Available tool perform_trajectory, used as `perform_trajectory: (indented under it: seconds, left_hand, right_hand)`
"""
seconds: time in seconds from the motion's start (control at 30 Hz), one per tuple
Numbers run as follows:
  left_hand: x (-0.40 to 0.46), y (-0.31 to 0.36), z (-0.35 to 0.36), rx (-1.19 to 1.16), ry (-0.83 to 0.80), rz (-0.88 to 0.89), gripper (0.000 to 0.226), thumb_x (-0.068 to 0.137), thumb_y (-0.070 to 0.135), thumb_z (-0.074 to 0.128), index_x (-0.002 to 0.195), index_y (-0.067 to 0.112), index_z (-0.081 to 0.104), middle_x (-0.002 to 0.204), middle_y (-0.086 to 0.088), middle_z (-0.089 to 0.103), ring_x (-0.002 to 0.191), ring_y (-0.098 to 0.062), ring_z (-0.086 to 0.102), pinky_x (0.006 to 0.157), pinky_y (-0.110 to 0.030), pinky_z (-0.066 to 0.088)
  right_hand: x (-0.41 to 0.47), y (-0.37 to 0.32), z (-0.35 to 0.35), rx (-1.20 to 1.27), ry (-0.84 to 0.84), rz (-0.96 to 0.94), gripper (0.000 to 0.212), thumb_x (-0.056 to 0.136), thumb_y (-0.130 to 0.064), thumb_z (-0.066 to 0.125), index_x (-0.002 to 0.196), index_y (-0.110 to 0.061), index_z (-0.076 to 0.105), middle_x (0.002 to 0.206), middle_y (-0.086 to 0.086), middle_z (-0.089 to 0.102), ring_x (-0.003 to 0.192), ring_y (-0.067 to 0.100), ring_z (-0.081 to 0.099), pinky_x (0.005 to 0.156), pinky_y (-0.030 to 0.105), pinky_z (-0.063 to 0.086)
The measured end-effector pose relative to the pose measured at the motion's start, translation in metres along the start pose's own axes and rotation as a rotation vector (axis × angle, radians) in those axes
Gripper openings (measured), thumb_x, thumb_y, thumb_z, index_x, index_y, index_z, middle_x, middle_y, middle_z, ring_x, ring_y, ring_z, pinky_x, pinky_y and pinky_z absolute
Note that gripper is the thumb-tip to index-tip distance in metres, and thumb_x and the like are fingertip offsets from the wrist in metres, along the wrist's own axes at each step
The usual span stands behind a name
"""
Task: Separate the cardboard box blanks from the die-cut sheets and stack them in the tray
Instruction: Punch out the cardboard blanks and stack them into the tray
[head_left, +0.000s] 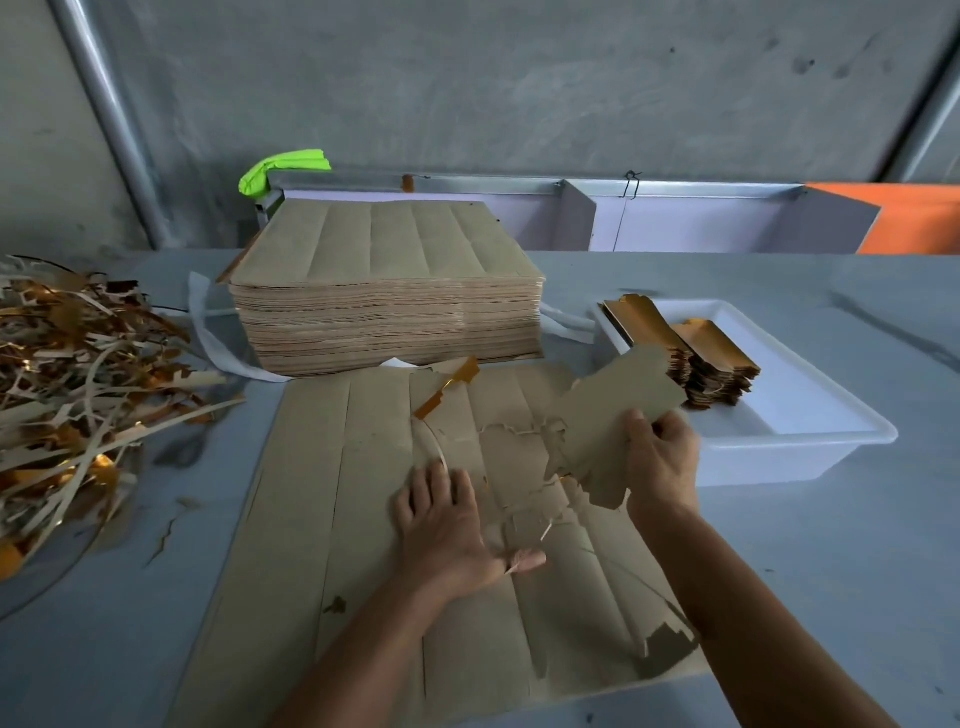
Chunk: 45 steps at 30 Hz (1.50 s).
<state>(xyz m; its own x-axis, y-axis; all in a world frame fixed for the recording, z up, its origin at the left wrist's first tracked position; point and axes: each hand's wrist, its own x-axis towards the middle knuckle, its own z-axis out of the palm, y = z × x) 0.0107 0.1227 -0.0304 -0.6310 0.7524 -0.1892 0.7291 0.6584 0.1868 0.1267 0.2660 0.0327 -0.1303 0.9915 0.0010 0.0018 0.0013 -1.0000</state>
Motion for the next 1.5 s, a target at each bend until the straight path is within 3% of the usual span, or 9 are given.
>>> perform_trajectory:
  seconds: [0.13, 0.3, 0.53, 0.67, 0.87, 1.1, 1.2, 1.33, 1.5]
  left_hand:
    - [-0.001, -0.005, 0.006, -0.031, 0.068, 0.106, 0.110, 0.061, 0.092, 0.036, 0.147, 0.041, -0.010, 0.158, -0.010, -0.012, 0.143, -0.029, -0.017, 0.114, -0.050, -0.006]
    - [-0.004, -0.010, 0.006, -0.138, 0.159, 0.187, 0.076, 0.071, 0.081, 0.045, 0.139, 0.056, 0.024, 0.159, 0.003, 0.004, 0.144, -0.018, -0.008, 0.113, -0.043, -0.004]
    - [-0.010, -0.013, 0.006, -0.343, 0.341, 0.216, 0.012, 0.090, 0.043, 0.054, 0.094, 0.037, 0.063, 0.134, 0.011, 0.045, 0.135, -0.010, 0.025, 0.109, -0.032, 0.010]
    - [-0.009, -0.015, 0.001, -0.662, 0.494, 0.149, 0.014, 0.091, 0.011, 0.056, 0.083, 0.011, 0.068, 0.093, -0.002, 0.067, 0.092, -0.020, 0.059, 0.092, -0.042, 0.042]
    - [-0.011, -0.009, 0.001, -0.101, 0.169, 0.200, 0.076, 0.069, 0.083, 0.043, 0.137, 0.051, 0.031, 0.148, 0.003, 0.025, 0.138, -0.022, 0.016, 0.113, -0.045, 0.011]
    - [-0.002, 0.008, -0.006, -0.152, 0.209, 0.236, 0.044, 0.075, 0.060, 0.063, 0.114, 0.041, 0.056, 0.139, 0.009, 0.038, 0.132, -0.014, 0.027, 0.107, -0.039, 0.017]
    - [-0.006, 0.019, -0.010, -0.736, 0.253, 0.225, 0.007, 0.090, 0.023, 0.061, 0.088, 0.021, 0.067, 0.102, 0.003, 0.068, 0.101, -0.014, 0.059, 0.088, -0.032, 0.041]
    - [0.004, 0.001, -0.031, -1.865, 0.300, -0.145, 0.025, 0.098, 0.003, 0.042, 0.076, 0.010, 0.052, 0.054, 0.000, 0.056, 0.049, -0.014, 0.058, 0.051, -0.025, 0.052]
    - [0.020, -0.045, -0.054, -2.223, 0.365, -0.329, 0.031, 0.096, -0.001, 0.032, 0.070, 0.013, 0.042, 0.052, -0.002, 0.038, 0.032, -0.007, 0.040, 0.044, -0.022, 0.051]
  right_hand:
    - [-0.007, 0.000, -0.001, 0.055, -0.051, -0.018, 0.009, 0.095, -0.012, 0.048, 0.093, -0.019, 0.053, 0.093, 0.001, 0.059, 0.083, 0.016, 0.056, 0.073, 0.033, 0.049]
    - [-0.006, -0.014, -0.003, 0.105, -0.002, -0.141, 0.017, 0.088, -0.014, 0.059, 0.080, -0.028, 0.054, 0.086, -0.002, 0.061, 0.073, 0.011, 0.058, 0.046, 0.021, 0.049]
    - [0.009, -0.031, -0.016, 0.132, 0.190, -0.207, 0.005, 0.085, -0.010, 0.054, 0.087, -0.012, 0.058, 0.075, -0.003, 0.057, 0.067, 0.011, 0.053, 0.058, 0.024, 0.045]
    - [0.011, -0.027, -0.032, -0.132, 0.145, -0.248, 0.019, 0.088, -0.006, 0.042, 0.106, -0.013, 0.045, 0.095, 0.004, 0.053, 0.088, 0.025, 0.053, 0.070, 0.038, 0.049]
    - [0.003, -0.016, -0.055, -0.383, -0.069, -0.449, 0.074, 0.084, 0.014, 0.034, 0.146, -0.024, 0.025, 0.131, 0.014, 0.045, 0.107, 0.027, 0.043, 0.084, 0.045, 0.044]
    - [-0.001, -0.008, -0.051, -0.355, -0.124, -0.313, 0.058, 0.093, 0.010, 0.035, 0.142, -0.021, 0.038, 0.140, 0.013, 0.037, 0.120, 0.031, 0.039, 0.092, 0.046, 0.043]
    - [-0.002, -0.007, -0.053, -0.372, -0.134, -0.284, 0.042, 0.095, 0.006, 0.039, 0.129, -0.011, 0.055, 0.133, 0.014, 0.046, 0.115, 0.033, 0.047, 0.092, 0.051, 0.048]
    - [0.000, -0.010, -0.067, -0.560, -0.098, -0.343, 0.029, 0.095, 0.002, 0.047, 0.116, -0.006, 0.066, 0.120, 0.016, 0.058, 0.095, 0.023, 0.049, 0.079, 0.036, 0.047]
    - [-0.009, -0.014, -0.067, -0.703, -0.184, -0.438, 0.027, 0.092, 0.002, 0.054, 0.117, -0.002, 0.065, 0.116, 0.017, 0.063, 0.093, 0.026, 0.059, 0.074, 0.026, 0.046]
